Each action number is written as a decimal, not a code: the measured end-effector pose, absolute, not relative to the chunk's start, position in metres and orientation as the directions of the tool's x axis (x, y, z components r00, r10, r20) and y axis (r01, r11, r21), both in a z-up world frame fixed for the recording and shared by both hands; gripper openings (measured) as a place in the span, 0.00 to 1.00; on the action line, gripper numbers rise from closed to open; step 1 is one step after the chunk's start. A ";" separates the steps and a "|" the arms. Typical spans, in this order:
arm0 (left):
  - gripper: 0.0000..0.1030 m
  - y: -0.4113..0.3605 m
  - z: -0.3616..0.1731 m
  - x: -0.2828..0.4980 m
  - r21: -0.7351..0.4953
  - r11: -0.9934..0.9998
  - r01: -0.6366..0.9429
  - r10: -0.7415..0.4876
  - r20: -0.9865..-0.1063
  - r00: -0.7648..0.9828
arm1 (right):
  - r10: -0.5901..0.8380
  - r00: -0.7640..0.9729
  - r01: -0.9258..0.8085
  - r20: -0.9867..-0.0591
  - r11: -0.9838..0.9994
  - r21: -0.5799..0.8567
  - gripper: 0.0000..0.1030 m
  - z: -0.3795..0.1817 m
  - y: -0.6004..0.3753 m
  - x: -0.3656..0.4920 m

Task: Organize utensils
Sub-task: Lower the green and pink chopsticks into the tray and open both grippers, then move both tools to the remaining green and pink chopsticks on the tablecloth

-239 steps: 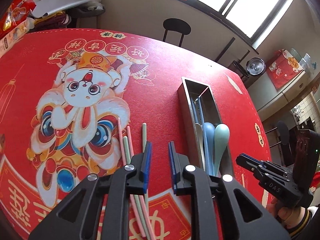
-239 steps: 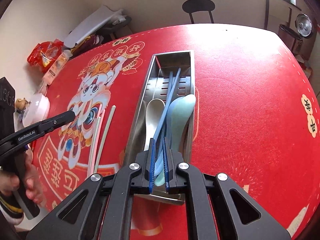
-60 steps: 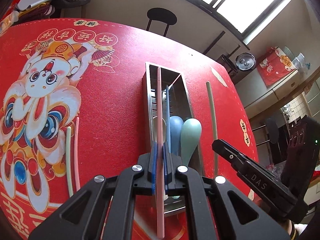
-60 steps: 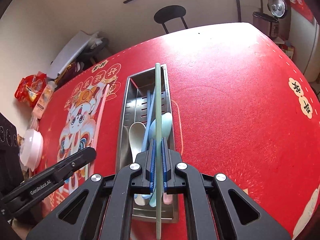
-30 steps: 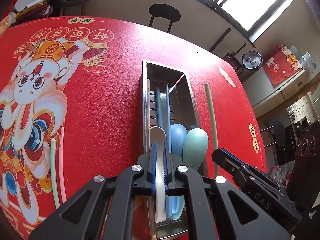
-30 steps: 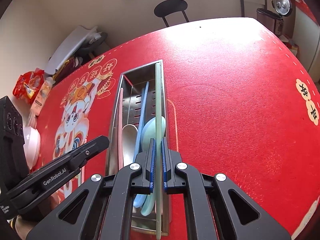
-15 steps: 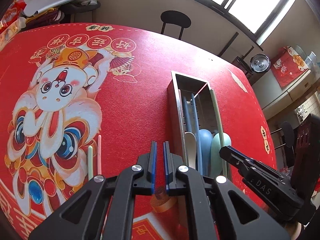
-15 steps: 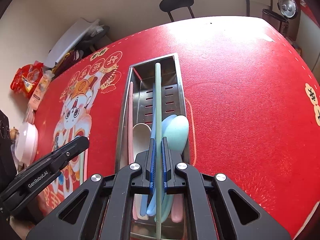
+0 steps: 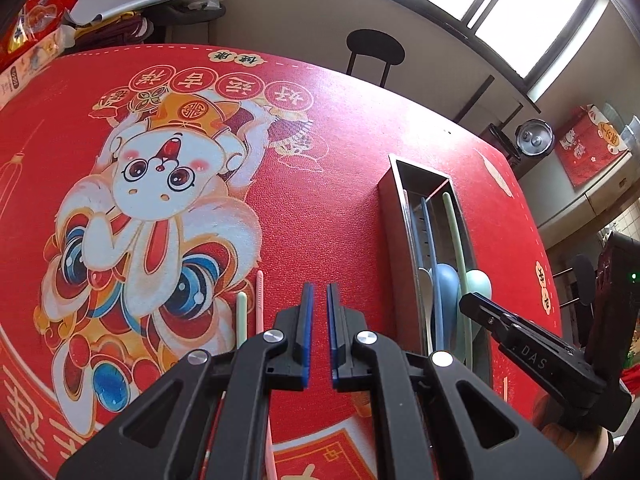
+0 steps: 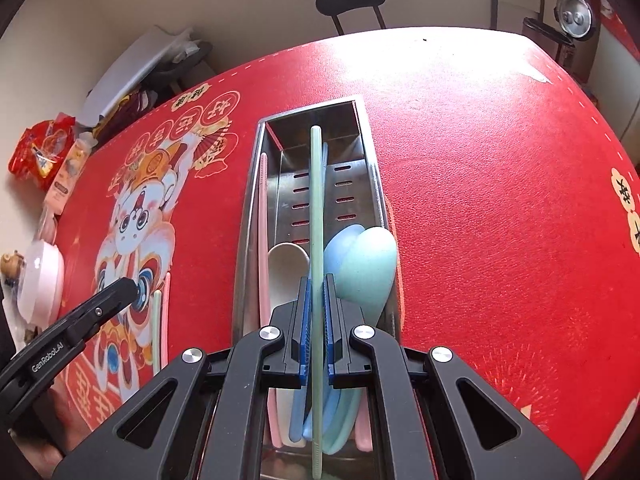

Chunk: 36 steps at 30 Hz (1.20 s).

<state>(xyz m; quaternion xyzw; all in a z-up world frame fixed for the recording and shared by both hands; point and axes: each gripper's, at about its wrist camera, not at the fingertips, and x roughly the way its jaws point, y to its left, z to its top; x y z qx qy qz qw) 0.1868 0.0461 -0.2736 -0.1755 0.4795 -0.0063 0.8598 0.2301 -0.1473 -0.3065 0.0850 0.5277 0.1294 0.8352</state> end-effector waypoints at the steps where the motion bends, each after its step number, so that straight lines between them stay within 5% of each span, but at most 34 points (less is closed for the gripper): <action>1: 0.07 0.048 -0.273 0.186 -0.308 0.938 -0.159 -0.179 -0.822 0.540 | 0.300 0.409 -0.123 -0.862 0.954 0.274 0.06 -0.307 -0.147 0.230; 7: 0.08 0.056 -0.271 0.183 -0.302 0.939 -0.166 -0.170 -0.824 0.540 | 0.290 0.394 -0.099 -0.872 0.957 0.273 0.07 -0.310 -0.144 0.233; 21: 0.34 0.101 -0.258 0.158 -0.291 0.946 -0.146 -0.167 -0.819 0.548 | 0.312 0.418 -0.160 -0.853 0.950 0.269 0.09 -0.289 -0.128 0.210; 25: 0.35 0.118 -0.259 0.144 -0.272 0.951 -0.149 -0.152 -0.828 0.540 | 0.321 0.426 -0.170 -0.846 0.947 0.274 0.42 -0.287 -0.124 0.200; 28: 0.35 0.124 -0.264 0.134 -0.266 0.953 -0.144 -0.153 -0.834 0.529 | 0.321 0.424 -0.167 -0.847 0.947 0.275 0.43 -0.289 -0.122 0.194; 32: 0.36 0.123 -0.274 0.123 -0.264 0.955 -0.135 -0.160 -0.843 0.514 | 0.323 0.423 -0.160 -0.847 0.946 0.281 0.56 -0.292 -0.117 0.186; 36: 0.55 0.115 -0.285 0.115 -0.265 0.957 -0.120 -0.172 -0.848 0.502 | 0.331 0.412 -0.183 -0.849 0.943 0.279 0.64 -0.292 -0.109 0.180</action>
